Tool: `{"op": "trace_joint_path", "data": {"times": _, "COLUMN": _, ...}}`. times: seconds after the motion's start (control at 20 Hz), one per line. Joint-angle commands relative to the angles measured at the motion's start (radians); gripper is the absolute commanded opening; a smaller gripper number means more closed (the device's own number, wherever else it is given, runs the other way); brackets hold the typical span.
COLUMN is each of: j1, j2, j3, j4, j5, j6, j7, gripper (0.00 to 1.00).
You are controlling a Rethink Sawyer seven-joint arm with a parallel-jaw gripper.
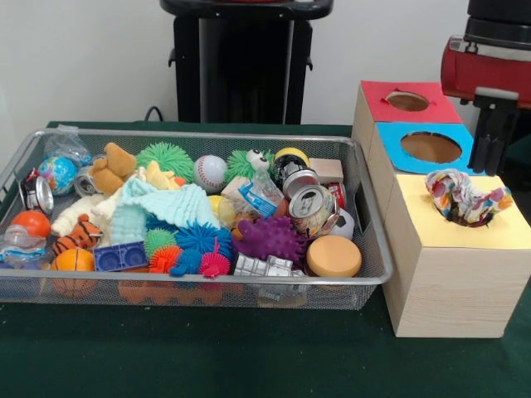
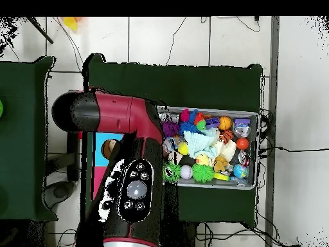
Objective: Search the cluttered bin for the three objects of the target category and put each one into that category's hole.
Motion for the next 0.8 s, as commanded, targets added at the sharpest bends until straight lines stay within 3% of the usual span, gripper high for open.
{"op": "trace_joint_path", "data": {"times": 0.05, "j1": -0.029, "j2": 0.042, "j3": 0.088, "j4": 0.122, "j5": -0.034, "j6": -0.039, "j7": 0.067, "gripper": 0.00}}
{"op": "trace_joint_path", "data": {"times": 0.8, "j1": -0.031, "j2": 0.069, "j3": 0.105, "j4": 0.143, "j5": -0.049, "j6": -0.126, "j7": 0.061, "gripper": 0.00}}
